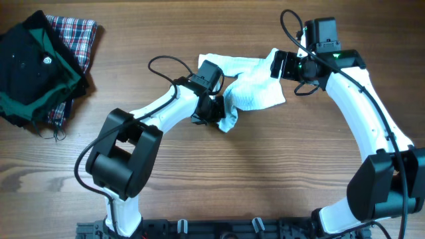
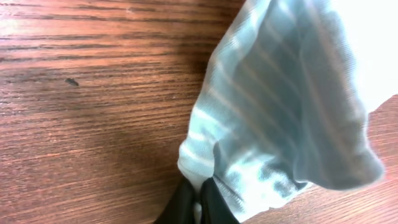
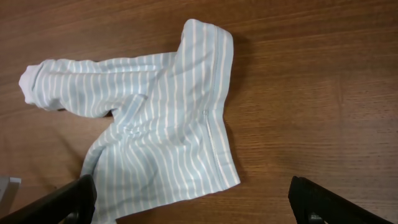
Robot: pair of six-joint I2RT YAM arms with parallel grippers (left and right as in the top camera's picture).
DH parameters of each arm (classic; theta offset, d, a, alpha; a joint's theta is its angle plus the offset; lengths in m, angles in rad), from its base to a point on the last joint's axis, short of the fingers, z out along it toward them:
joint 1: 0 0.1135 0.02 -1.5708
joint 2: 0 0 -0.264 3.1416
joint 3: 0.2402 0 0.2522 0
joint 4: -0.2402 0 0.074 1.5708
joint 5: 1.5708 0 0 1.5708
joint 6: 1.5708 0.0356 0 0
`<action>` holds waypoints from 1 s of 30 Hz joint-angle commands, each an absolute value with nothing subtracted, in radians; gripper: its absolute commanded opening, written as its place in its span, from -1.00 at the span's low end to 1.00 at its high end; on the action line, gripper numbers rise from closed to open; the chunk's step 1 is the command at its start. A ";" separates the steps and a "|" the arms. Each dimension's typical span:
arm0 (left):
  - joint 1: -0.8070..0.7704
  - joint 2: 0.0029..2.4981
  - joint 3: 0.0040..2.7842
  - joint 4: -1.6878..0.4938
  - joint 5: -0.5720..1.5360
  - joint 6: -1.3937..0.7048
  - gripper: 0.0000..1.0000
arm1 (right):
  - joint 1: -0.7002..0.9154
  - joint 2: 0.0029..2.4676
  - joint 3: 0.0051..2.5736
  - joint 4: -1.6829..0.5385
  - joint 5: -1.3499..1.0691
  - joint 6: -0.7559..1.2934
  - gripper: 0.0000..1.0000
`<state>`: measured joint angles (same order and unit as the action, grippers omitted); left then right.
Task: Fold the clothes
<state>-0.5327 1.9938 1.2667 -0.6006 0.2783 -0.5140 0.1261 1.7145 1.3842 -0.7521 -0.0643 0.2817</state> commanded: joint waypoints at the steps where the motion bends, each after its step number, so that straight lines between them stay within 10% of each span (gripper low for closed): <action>1: -0.531 2.006 1.260 -0.598 0.279 -0.513 -0.92 | 0.126 1.718 1.389 -0.753 -0.080 0.260 0.99; 25: -0.295 1.888 1.268 -0.445 0.032 -0.239 -0.91 | 0.127 1.719 1.389 -0.876 -0.080 0.235 0.99; 30: -0.305 1.889 1.268 -0.455 0.032 -0.239 0.04 | 0.127 1.719 1.387 -0.900 -0.080 0.236 0.99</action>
<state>-0.2989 1.9129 1.2667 -0.4446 0.0532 -0.2604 0.1261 1.7145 1.3842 -0.8917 -0.0711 0.2550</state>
